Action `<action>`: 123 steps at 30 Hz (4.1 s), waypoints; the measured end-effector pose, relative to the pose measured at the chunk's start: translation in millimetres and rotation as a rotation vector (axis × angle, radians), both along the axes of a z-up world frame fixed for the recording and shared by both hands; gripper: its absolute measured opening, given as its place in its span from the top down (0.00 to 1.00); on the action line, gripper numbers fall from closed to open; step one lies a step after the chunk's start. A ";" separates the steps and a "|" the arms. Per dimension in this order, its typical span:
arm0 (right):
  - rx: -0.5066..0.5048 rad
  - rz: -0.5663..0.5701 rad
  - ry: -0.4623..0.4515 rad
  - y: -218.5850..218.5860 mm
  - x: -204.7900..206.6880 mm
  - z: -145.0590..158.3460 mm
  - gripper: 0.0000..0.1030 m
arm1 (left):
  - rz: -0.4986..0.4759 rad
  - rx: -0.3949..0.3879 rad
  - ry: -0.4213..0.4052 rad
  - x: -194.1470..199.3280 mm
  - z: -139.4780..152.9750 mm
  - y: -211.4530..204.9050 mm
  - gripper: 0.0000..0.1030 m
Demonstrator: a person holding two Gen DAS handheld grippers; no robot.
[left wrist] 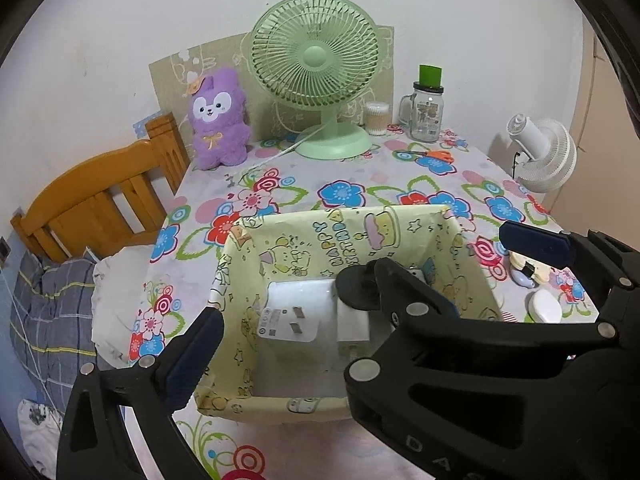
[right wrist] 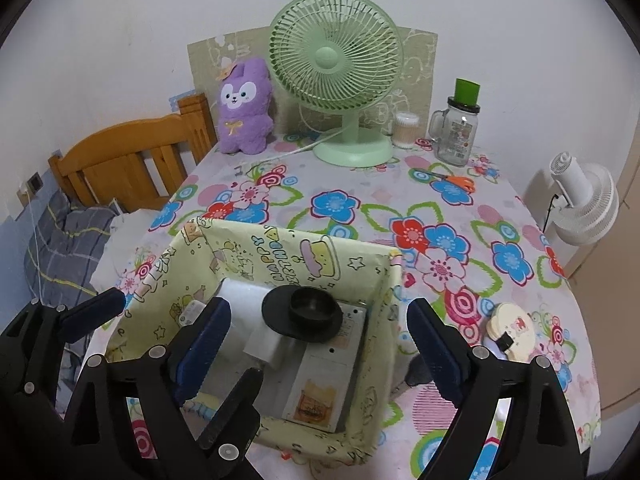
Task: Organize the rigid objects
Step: 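Withdraw both tools from the box back over the table objects, then move the right tool to the cream bear-print compact while the left tool approaches the white earbud case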
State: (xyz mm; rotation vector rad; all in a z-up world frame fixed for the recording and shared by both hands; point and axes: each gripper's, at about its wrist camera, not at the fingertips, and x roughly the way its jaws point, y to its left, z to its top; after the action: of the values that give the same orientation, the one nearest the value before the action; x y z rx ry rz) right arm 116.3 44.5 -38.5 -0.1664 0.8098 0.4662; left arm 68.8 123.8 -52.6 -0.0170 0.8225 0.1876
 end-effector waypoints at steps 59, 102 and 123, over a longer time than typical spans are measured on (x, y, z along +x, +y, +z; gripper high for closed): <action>-0.013 -0.176 -0.050 -130.6 -10.2 34.3 0.06 | -0.137 -0.005 -0.050 1.4 31.3 -119.9 0.00; -0.062 -0.237 -0.119 -213.0 0.1 0.6 0.06 | -0.247 -0.034 -0.059 23.3 -10.4 -202.7 0.00; -0.098 -0.203 -0.054 -216.5 24.9 -68.3 0.06 | -0.127 -0.039 -0.008 41.1 -78.8 -201.7 0.01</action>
State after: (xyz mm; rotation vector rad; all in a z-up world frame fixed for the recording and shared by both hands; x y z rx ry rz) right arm 141.3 -172.0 -106.9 -0.1849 0.7874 0.2300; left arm 109.9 -77.9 -131.4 -0.0024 0.8160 0.0512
